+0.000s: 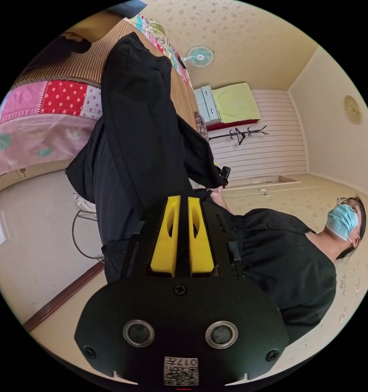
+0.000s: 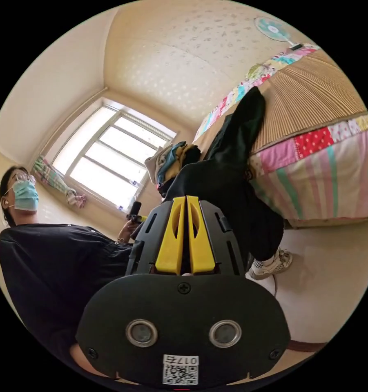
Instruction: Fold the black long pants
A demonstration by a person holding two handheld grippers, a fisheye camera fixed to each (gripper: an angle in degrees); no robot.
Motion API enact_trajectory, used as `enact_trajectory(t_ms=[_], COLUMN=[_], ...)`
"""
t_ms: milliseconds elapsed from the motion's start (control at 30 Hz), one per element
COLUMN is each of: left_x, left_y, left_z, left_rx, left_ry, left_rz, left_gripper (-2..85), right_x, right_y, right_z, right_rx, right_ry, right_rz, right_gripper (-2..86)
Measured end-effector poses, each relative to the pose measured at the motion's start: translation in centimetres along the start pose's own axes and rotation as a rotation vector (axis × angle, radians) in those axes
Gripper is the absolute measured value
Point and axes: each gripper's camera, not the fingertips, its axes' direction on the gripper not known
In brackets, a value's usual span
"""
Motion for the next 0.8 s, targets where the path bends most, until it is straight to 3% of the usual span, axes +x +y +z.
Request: enact_trajectory(t_ms=[100, 133, 233, 300, 467, 533, 567, 633, 800], left_x=[-0.2, -0.3, -0.3, -0.1, -0.9, -1.4, -1.6, -1.9, -2.9], left_y=[-0.7, -0.8, -1.6, -2.0, -2.3, -2.4, -2.4, -2.4, -2.3], left_z=[0.7, 0.9, 1.6, 1.8, 2.3, 2.5, 2.7, 2.9, 3.6], left_rx=[-0.015, -0.018, -0.033, -0.037, -0.041, -0.046, -0.046, -0.041, -0.040], left_ry=[-0.003, -0.001, 0.010, -0.002, 0.003, 0.013, 0.015, 0.018, 0.032], left_rz=[-0.003, -0.002, 0.005, 0.013, 0.006, -0.001, -0.003, -0.002, -0.003], left_gripper=[4.3, 4.3, 4.3, 4.2, 4.2, 4.2, 4.2, 4.2, 4.3], right_x=[1.8, 2.5, 4.2, 4.2, 3.4, 4.5, 5.0, 6.7, 6.6], right_y=[0.6, 0.7, 0.4, 0.0, -1.0, -1.2, -1.2, -1.1, -1.2], right_z=[2.5, 3.6, 4.6, 4.7, 6.8, 6.6, 6.4, 6.5, 7.6], right_rx=[-0.187, -0.237, -0.215, -0.194, -0.291, -0.278, -0.277, -0.285, -0.291], right_ry=[0.096, 0.023, -0.177, -0.148, 0.086, 0.108, 0.093, -0.125, -0.084], right_rz=[0.058, 0.070, 0.127, 0.124, 0.102, 0.154, 0.165, 0.200, 0.178], right_gripper=[5.5, 8.8, 16.4, 16.8, 11.9, 5.3, 4.4, 1.9, 2.0])
